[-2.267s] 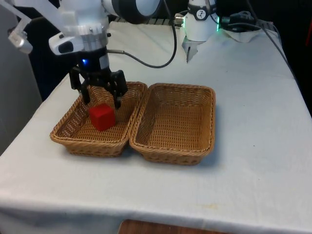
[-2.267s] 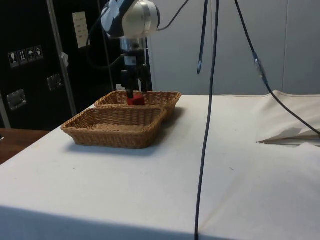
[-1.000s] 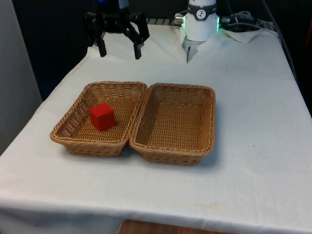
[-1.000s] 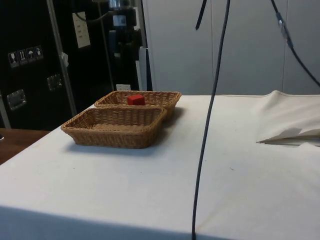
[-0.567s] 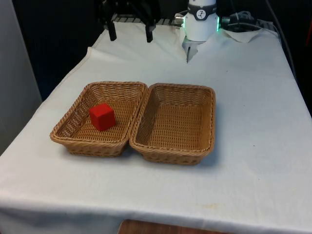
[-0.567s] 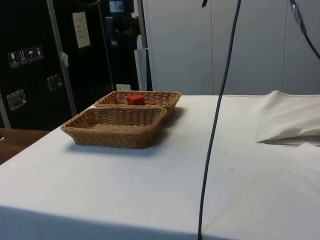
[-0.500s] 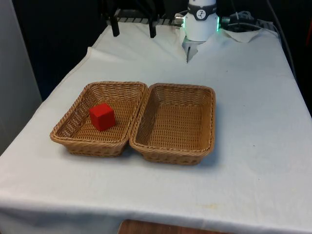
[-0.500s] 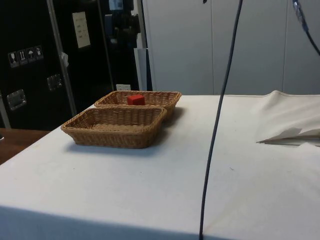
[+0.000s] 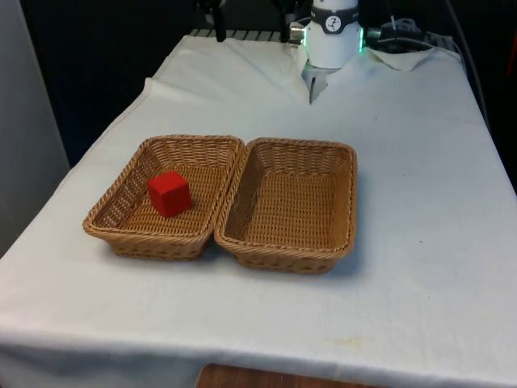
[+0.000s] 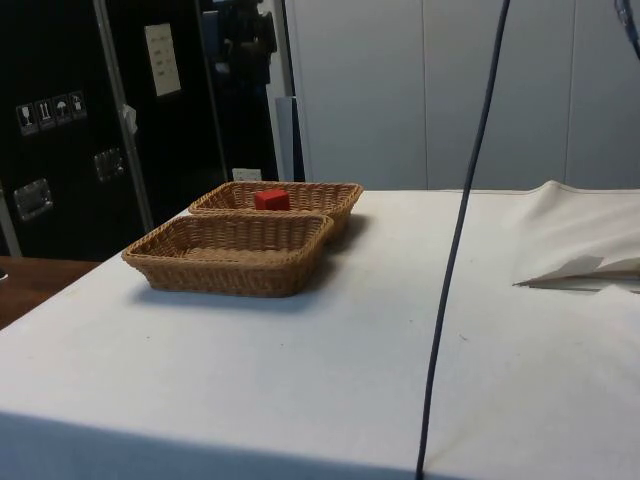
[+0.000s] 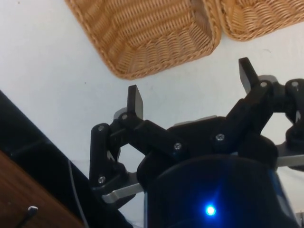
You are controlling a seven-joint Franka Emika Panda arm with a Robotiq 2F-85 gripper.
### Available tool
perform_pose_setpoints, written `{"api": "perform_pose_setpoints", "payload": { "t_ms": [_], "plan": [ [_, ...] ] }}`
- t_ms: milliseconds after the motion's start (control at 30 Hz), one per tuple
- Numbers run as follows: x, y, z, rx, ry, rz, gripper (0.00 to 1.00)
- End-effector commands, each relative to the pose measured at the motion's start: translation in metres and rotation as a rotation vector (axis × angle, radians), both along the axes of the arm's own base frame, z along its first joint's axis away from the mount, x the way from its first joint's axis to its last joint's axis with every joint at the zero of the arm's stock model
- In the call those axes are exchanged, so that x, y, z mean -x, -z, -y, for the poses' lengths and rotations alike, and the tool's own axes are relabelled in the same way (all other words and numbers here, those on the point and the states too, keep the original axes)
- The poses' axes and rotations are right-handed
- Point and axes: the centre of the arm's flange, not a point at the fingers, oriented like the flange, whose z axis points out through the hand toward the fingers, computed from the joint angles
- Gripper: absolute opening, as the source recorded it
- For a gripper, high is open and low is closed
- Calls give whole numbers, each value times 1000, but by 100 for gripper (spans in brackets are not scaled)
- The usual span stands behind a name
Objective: Pick up the red cube and place it into the right basket.
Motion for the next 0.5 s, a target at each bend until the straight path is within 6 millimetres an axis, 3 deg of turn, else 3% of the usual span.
{"api": "perform_pose_setpoints", "payload": {
  "t_ms": [0,233,467],
  "plan": [
    [1,-1,-2,1,-3,-1,100],
    [9,-7,-27,11,-20,3,100],
    [14,-8,-37,9,-28,0,100]
  ]
}}
